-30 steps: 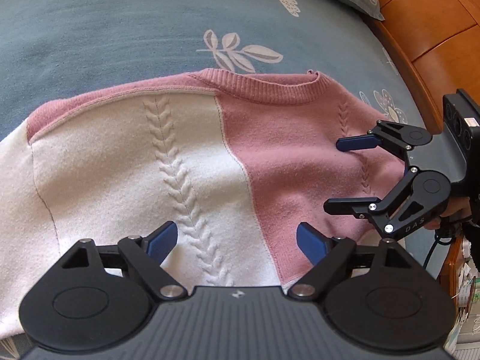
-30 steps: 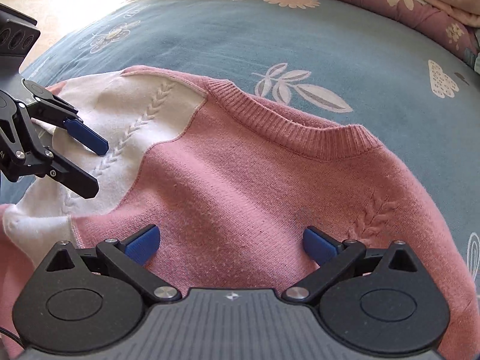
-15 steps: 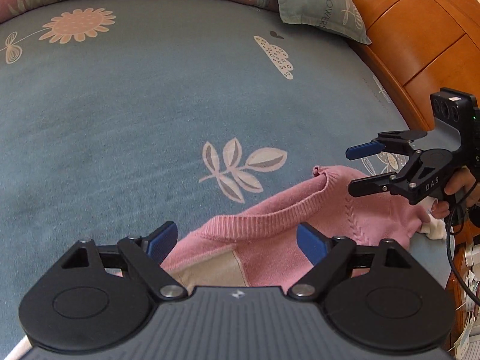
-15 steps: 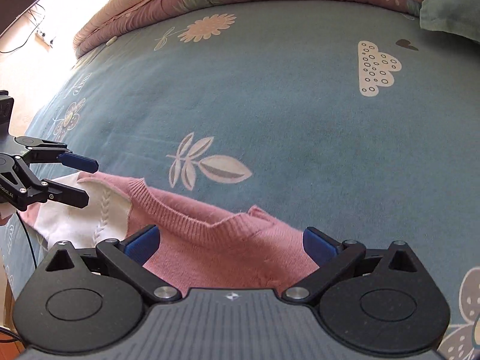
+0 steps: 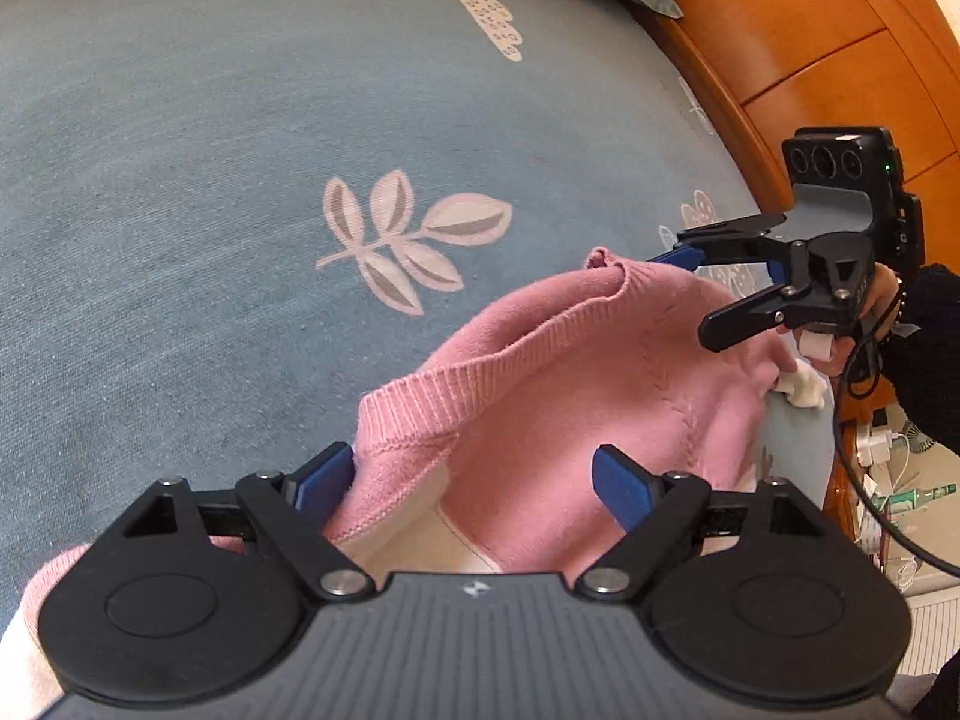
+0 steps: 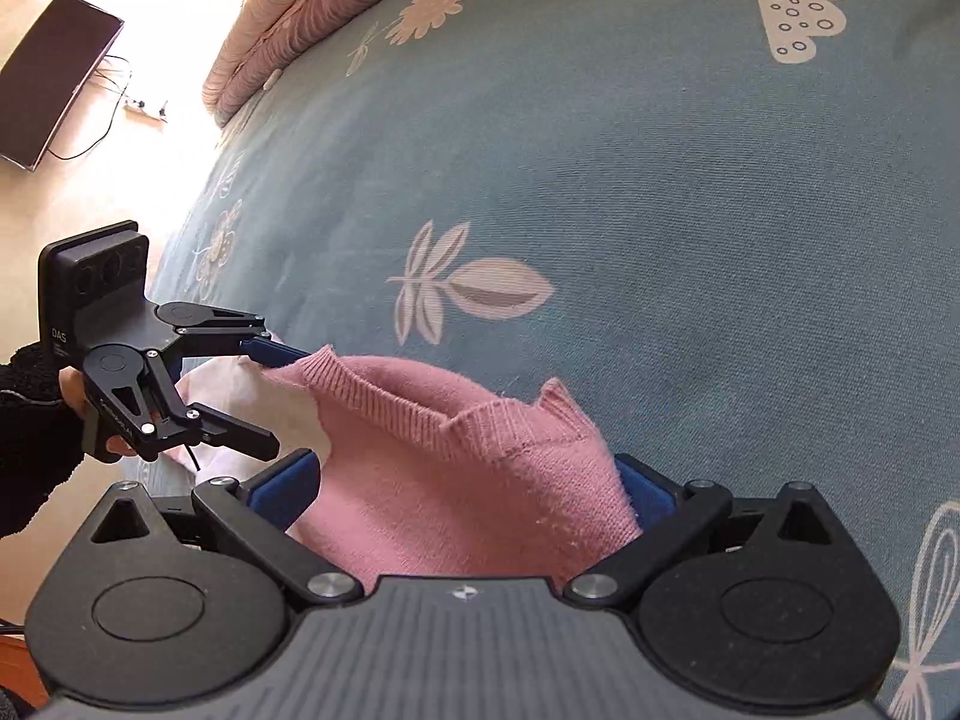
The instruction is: Fold clothes
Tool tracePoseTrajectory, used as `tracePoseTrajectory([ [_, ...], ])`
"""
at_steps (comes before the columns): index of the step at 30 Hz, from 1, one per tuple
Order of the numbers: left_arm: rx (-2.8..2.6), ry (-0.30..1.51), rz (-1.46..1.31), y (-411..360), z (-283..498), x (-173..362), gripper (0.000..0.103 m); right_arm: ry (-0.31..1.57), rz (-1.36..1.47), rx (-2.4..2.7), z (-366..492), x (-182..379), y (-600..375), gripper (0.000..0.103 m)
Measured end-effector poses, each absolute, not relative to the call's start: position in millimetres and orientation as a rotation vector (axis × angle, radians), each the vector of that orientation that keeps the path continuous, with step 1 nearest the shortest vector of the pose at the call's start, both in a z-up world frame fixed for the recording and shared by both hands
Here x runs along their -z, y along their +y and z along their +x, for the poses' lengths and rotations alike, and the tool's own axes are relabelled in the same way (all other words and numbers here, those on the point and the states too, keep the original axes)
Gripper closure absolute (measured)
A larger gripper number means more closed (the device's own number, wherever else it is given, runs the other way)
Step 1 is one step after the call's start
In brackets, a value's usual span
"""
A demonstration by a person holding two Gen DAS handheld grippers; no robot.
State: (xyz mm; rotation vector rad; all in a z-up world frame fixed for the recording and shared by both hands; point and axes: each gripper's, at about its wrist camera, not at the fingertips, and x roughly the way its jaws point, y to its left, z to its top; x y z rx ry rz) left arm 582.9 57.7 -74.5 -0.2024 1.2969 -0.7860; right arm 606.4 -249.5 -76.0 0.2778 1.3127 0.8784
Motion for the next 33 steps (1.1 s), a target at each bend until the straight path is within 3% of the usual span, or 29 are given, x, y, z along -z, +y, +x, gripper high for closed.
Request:
tracePoseTrajectory([
  [13,0.860,1.382,-0.049,36.2,479.4,61.2,0.017,1.415,-0.002,-1.000,491.4,66.3,-231.8,0.000],
  [19,0.878,1.139,0.154,35.4,532.4,26.9,0.017,1.310,-0.120,-1.046,499.0,55.6,-219.7,0.000],
  [22,0.902,1.132,0.264,34.7,568.8,40.3,0.018,1.249,-0.201,-1.065,511.6,48.1,-213.0,0.000],
  [27,1.027,1.298,0.356,26.8,583.4,76.7,0.019,1.186,-0.255,-1.110,534.6,39.3,-208.3,0.000],
  [33,1.066,1.388,0.329,37.1,544.3,78.3,0.021,1.285,-0.271,-1.193,531.7,63.9,-197.8,0.000],
])
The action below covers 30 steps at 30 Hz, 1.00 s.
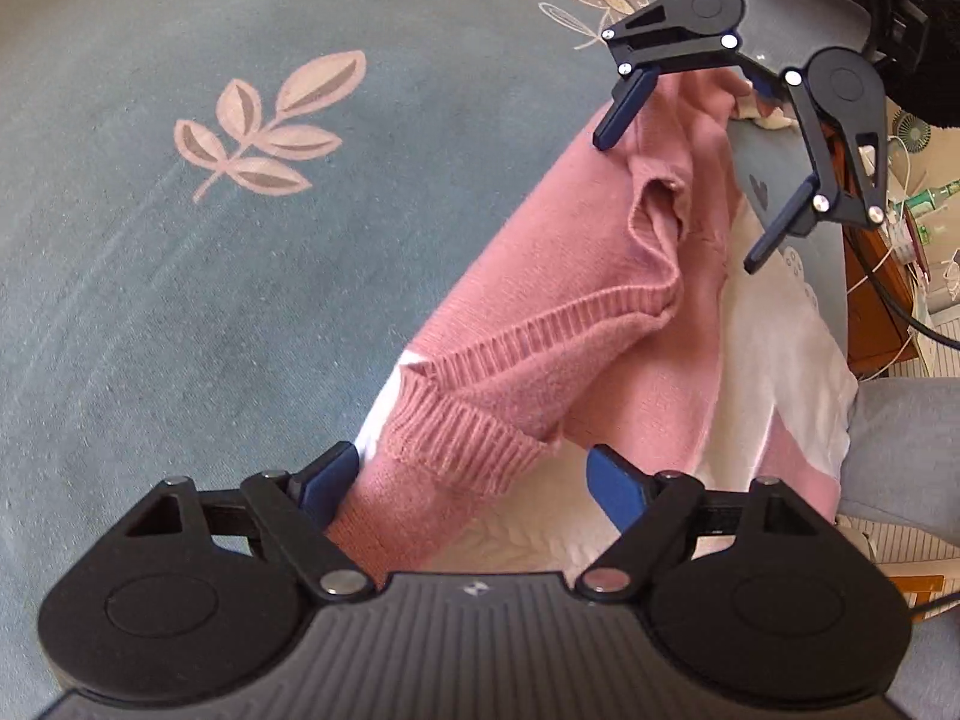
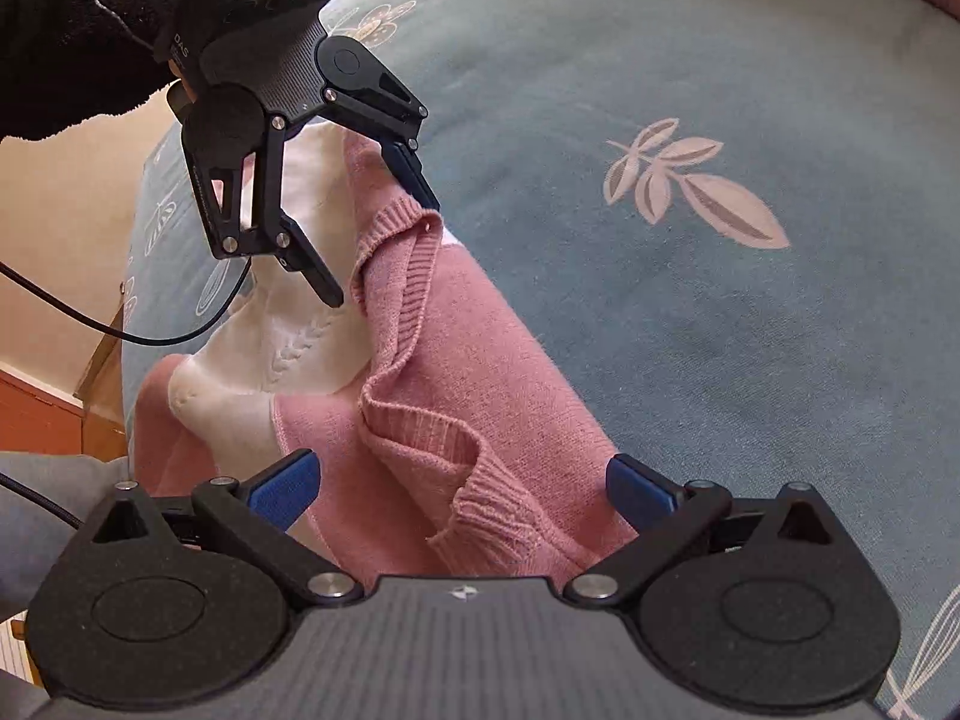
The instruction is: Fold clothes
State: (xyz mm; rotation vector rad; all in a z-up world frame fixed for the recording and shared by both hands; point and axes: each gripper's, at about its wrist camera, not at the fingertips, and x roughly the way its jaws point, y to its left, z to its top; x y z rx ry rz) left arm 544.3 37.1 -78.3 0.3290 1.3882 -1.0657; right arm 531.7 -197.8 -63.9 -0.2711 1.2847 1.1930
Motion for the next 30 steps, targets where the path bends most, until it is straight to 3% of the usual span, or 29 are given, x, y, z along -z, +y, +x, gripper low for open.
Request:
tracePoseTrajectory([
  [5,1.111,1.411,0.356,44.4,507.0,58.1,0.021,1.363,-0.387,-1.243,503.9,55.7,-213.0,0.000],
  [12,1.134,1.389,0.467,30.4,508.9,70.3,0.022,1.289,-0.482,-1.276,503.3,52.1,-191.6,0.000],
  [20,1.215,1.258,0.866,23.6,466.3,81.4,0.045,1.214,-0.659,-1.345,489.7,59.0,-177.0,0.000],
  [24,1.209,1.239,0.880,14.7,466.4,87.7,0.047,1.212,-0.644,-1.334,503.0,65.3,-163.7,0.000],
  [30,1.192,1.221,0.850,26.5,461.4,85.7,0.052,1.367,-0.610,-1.376,498.1,63.3,-175.6,0.000],
])
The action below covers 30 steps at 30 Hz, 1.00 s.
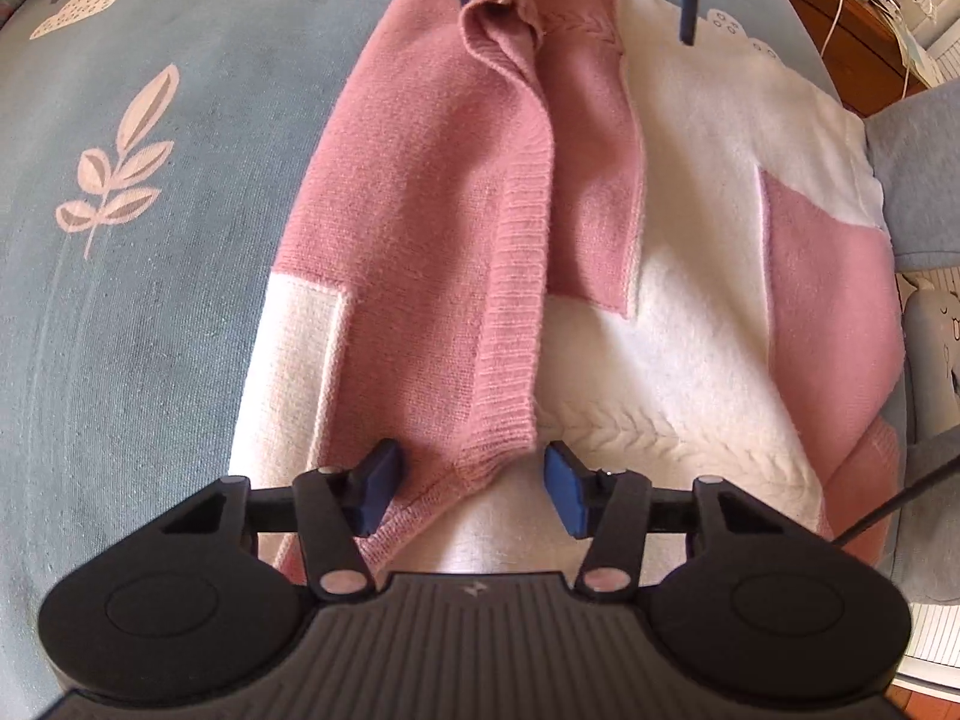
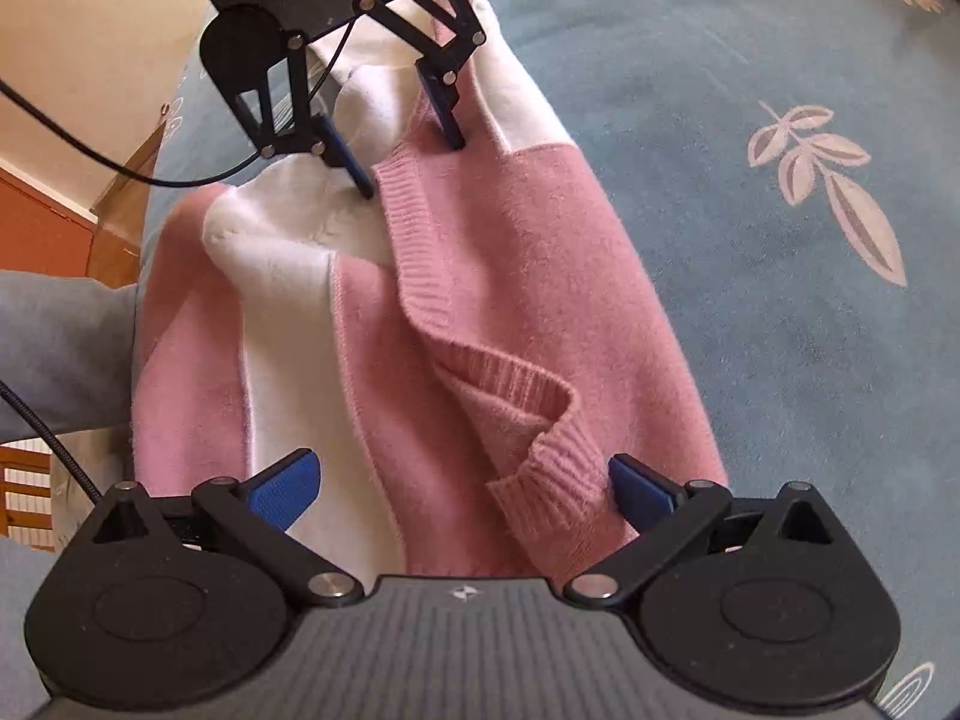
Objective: Fold clothes
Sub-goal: 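Fold the side panel over the sweater body with both tools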
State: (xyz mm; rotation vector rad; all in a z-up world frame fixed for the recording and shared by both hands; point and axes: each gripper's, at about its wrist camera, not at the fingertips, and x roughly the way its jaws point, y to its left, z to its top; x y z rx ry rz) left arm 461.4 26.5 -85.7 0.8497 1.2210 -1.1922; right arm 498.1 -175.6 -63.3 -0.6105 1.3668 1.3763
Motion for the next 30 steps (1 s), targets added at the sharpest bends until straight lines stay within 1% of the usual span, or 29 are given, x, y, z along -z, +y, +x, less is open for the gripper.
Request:
tracePoseTrajectory([
  [2,1.191,1.219,0.839,30.2,461.5,84.5,0.052,1.371,-0.645,-1.398,488.7,56.3,-183.9,0.000],
  [4,1.197,1.210,0.864,29.2,460.7,83.7,0.052,1.335,-0.679,-1.394,487.0,51.1,-184.6,0.000],
  [8,1.208,1.184,0.937,27.6,455.4,81.3,0.052,1.266,-0.679,-1.340,502.8,57.6,-170.1,0.000],
  [11,1.197,1.183,0.971,34.0,452.1,79.5,0.052,1.321,-0.687,-1.365,502.5,65.3,-167.6,0.000],
  [13,1.182,1.193,0.954,41.1,453.0,79.5,0.052,1.378,-0.741,-1.404,485.0,66.3,-174.7,0.000],
  [15,1.176,1.183,0.951,43.3,452.2,78.9,0.052,1.393,-0.784,-1.420,470.7,63.1,-182.6,0.000],
  [17,1.187,1.131,1.007,39.8,446.3,78.1,0.052,1.383,-0.807,-1.415,462.1,58.2,-188.1,0.000],
  [19,1.203,1.075,1.069,35.4,439.2,77.5,0.054,1.348,-0.792,-1.385,464.2,52.4,-188.4,0.000],
  [22,1.213,1.009,1.140,31.3,430.3,76.6,0.063,1.284,-0.749,-1.309,478.8,52.3,-181.9,0.001],
  [24,1.201,0.966,1.181,30.8,424.4,74.6,0.071,1.237,-0.809,-1.252,481.9,59.7,-178.0,0.004],
  [29,1.183,0.923,1.215,32.8,414.6,72.5,0.071,1.182,-0.886,-1.150,477.1,66.8,-188.2,0.011],
  [30,1.185,0.909,1.230,32.8,411.5,74.0,0.071,1.177,-0.895,-1.126,475.2,68.1,-190.8,0.015],
])
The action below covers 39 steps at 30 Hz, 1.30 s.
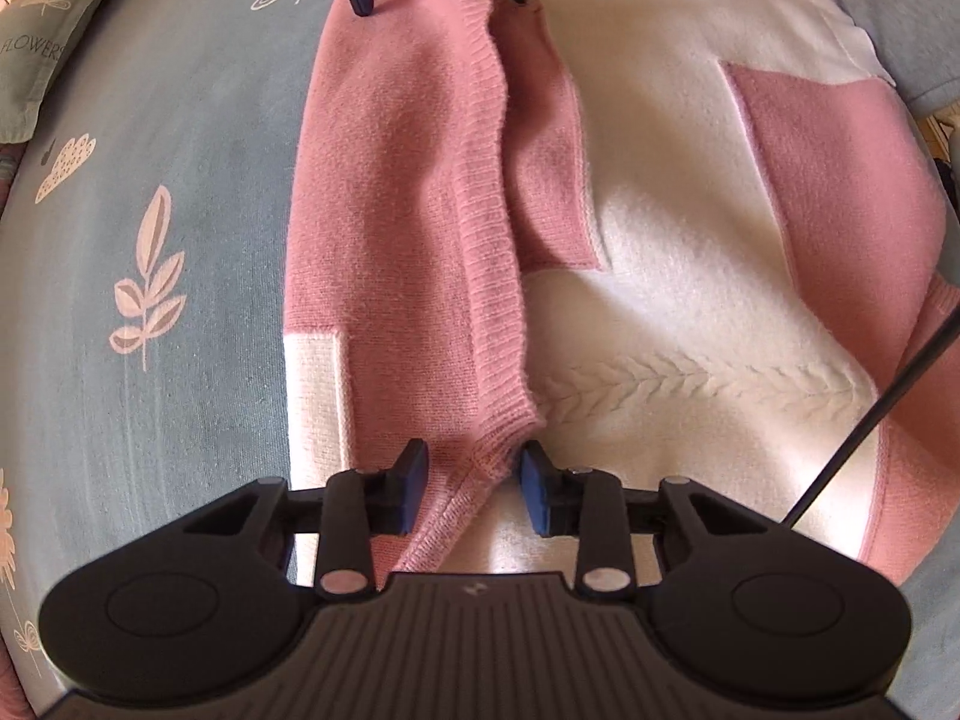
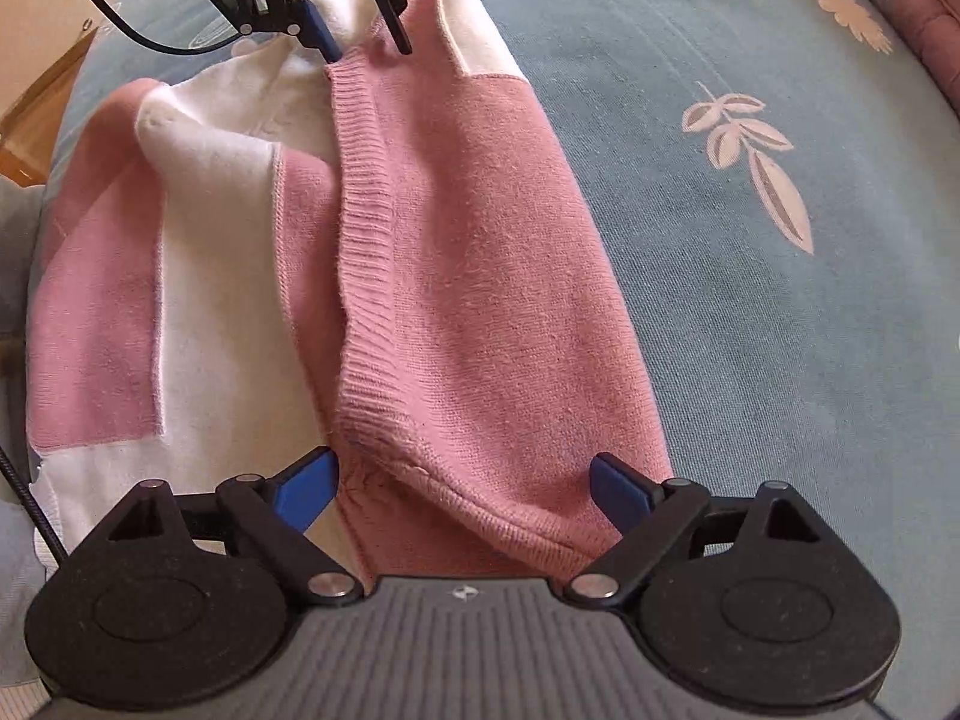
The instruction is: Fold clothes
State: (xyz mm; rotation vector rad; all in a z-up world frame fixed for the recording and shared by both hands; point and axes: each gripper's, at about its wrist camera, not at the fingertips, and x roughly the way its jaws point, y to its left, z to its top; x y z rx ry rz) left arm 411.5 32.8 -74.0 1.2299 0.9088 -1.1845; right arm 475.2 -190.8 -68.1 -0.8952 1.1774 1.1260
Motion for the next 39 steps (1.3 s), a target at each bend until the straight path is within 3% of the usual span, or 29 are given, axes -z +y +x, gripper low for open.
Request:
tracePoseTrajectory([
  [7,1.177,0.859,1.264,32.2,402.0,77.1,0.071,1.135,-0.932,-1.108,455.5,64.4,-199.5,0.046],
  [11,1.182,0.841,1.311,30.6,397.4,77.7,0.076,1.069,-0.975,-1.123,441.0,64.3,-194.5,0.047],
  [12,1.182,0.840,1.301,30.2,398.4,75.5,0.087,1.053,-0.984,-1.140,437.6,63.5,-191.4,0.057],
  [13,1.170,0.841,1.283,31.0,400.1,72.1,0.093,1.042,-0.984,-1.151,436.2,61.2,-190.0,0.075],
  [16,1.132,0.845,1.223,34.0,406.1,60.7,0.093,1.025,-0.961,-1.148,438.4,51.9,-191.5,0.085],
  [26,0.927,0.807,1.007,49.5,487.1,12.2,0.093,0.948,-0.903,-1.018,485.6,24.0,-195.5,0.086],
  [33,0.751,0.793,0.946,14.5,566.7,50.0,0.094,0.888,-0.850,-0.836,553.1,33.1,-192.1,0.087],
  [37,0.656,0.845,0.886,12.6,598.5,81.3,0.096,0.929,-0.754,-0.733,594.8,64.6,-189.5,0.086],
  [39,0.611,0.875,0.833,13.6,610.6,92.4,0.091,0.967,-0.737,-0.703,603.6,83.5,-185.8,0.084],
])
